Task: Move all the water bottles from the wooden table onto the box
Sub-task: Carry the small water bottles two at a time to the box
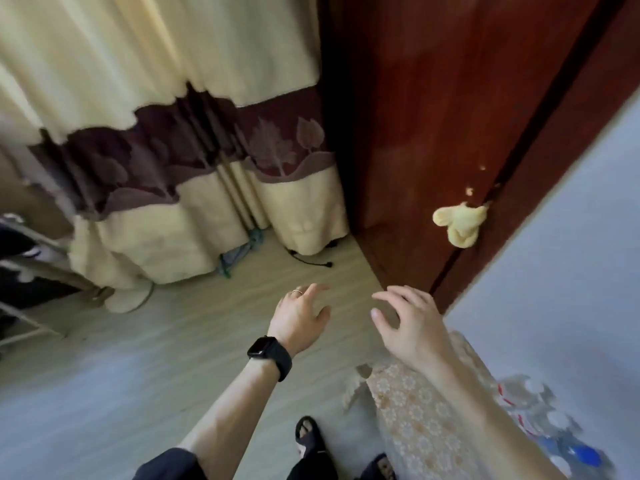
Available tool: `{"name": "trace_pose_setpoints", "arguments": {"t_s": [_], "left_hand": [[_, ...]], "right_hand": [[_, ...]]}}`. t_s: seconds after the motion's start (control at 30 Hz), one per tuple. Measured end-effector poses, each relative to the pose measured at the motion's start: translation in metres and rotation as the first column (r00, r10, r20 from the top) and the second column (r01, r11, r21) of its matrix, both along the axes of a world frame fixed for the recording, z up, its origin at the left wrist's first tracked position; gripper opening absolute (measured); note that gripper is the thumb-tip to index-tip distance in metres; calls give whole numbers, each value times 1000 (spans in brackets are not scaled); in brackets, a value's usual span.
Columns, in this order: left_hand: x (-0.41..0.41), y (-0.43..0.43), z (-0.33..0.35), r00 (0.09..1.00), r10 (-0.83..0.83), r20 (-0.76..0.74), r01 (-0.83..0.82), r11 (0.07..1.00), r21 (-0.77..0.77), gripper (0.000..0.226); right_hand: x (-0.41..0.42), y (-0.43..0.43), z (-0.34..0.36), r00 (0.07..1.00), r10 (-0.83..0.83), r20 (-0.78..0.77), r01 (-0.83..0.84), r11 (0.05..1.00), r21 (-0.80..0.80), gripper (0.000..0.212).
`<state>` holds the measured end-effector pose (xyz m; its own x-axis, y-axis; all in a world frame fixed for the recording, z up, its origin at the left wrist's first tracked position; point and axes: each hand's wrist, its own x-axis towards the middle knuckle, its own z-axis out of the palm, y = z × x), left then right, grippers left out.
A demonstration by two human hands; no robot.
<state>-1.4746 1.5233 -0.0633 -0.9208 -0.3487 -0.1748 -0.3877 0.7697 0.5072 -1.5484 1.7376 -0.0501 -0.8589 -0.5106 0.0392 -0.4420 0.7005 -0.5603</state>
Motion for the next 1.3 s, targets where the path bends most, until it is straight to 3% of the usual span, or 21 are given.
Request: {"name": "trace_pose_setpoints", "arguments": {"t_s": [0.07, 0.17, 0.3, 0.43, 0.6, 0.73, 0.93, 1.3], "left_hand": [[55, -49, 13, 980, 191, -53, -193, 980, -38, 47], [159, -114, 35, 880, 460, -119, -471, 876, -103, 47], [318, -170, 64, 641, 744, -187, -767, 629, -128, 47], [468, -202, 96, 386, 879, -281, -922, 361, -137, 46], [618, -238, 144, 206, 910, -360, -970, 142, -195, 46], [701, -254, 174, 83, 912, -401, -980, 1, -200, 43], [793, -308, 210, -28, 897, -441, -970, -131, -205, 42], [912, -463, 258, -130, 862, -489, -923, -285, -257, 45]], "right_hand": [[10, -64, 15, 979, 202, -30, -203, 979, -6, 31], [51, -163, 41, 882, 464, -77, -466, 885, -3, 39], [146, -282, 75, 661, 733, -163, -738, 674, 37, 42], [267, -381, 106, 431, 867, -251, -889, 455, 44, 42], [419, -477, 145, 203, 915, -349, -971, 233, 45, 55], [510, -525, 171, 91, 923, -374, -992, 118, 48, 51], [607, -605, 201, 3, 920, -391, -1000, -5, -18, 49], [740, -816, 245, -86, 873, -480, -982, -157, -109, 44]]}}
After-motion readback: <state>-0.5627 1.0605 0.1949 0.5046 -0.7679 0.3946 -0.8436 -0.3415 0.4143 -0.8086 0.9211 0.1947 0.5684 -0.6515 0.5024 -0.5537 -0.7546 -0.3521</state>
